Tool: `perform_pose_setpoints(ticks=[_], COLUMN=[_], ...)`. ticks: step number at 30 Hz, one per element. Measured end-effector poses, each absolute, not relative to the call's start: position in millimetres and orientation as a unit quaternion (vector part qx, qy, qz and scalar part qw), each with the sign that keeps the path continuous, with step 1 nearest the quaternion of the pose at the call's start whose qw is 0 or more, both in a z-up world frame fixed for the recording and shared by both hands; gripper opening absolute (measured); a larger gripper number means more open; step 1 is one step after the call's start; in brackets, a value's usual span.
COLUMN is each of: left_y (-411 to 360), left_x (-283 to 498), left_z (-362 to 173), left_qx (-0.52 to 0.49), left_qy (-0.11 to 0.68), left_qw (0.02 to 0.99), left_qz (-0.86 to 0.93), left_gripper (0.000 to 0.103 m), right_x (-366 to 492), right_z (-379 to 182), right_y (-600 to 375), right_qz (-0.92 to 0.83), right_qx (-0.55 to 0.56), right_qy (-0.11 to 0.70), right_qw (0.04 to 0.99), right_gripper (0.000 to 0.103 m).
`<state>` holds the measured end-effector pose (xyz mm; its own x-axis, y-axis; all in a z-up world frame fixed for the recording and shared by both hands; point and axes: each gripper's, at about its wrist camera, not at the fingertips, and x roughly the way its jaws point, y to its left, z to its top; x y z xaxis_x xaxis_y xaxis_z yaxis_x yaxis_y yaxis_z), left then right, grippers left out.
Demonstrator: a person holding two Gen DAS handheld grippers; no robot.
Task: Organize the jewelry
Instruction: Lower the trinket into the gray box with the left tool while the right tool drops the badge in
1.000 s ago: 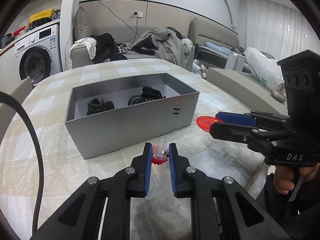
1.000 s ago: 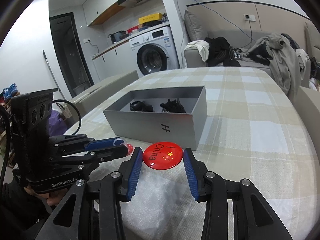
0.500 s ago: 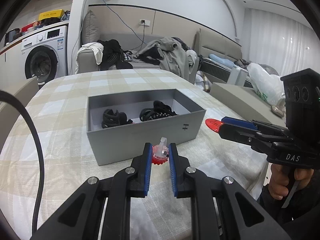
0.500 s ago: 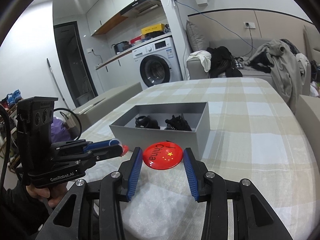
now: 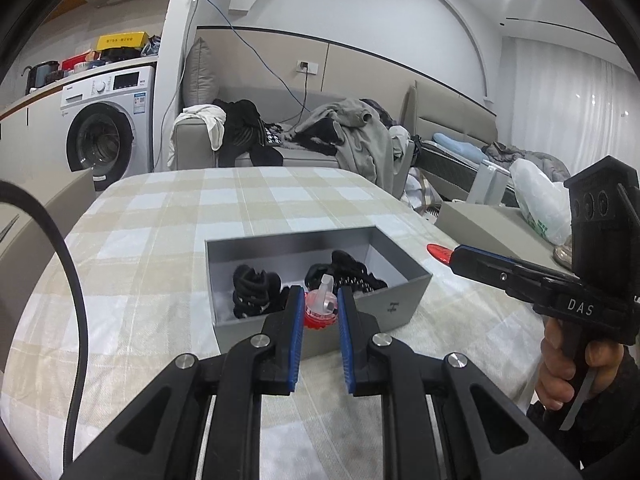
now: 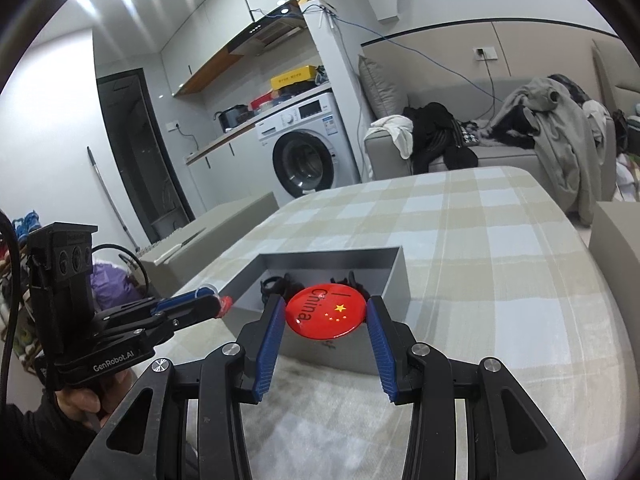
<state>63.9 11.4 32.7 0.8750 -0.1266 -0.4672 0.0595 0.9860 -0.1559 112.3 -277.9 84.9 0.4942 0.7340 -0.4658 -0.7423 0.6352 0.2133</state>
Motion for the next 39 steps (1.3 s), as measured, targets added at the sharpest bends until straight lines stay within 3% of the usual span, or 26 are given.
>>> perform_pose_setpoints(ticks=[20,39], left_y=[15,21], left_x=[94,102], left_z=[32,22], left_qx=[-0.062,-0.068], left_qy=[0.249,0.267], left_qw=[0.966,0.961], left_qz=[-0.029,-0.018], left_gripper=[0.011,0.011], right_x=[131,146], right_z=[103,85], right_y=[-247,-241], right_qz=[0.440,0.429], right_qx=[0.005,0.002], right_qy=[0.255,0.285], right_qw=[0.861,0.857], right_gripper=[0.041,0.041])
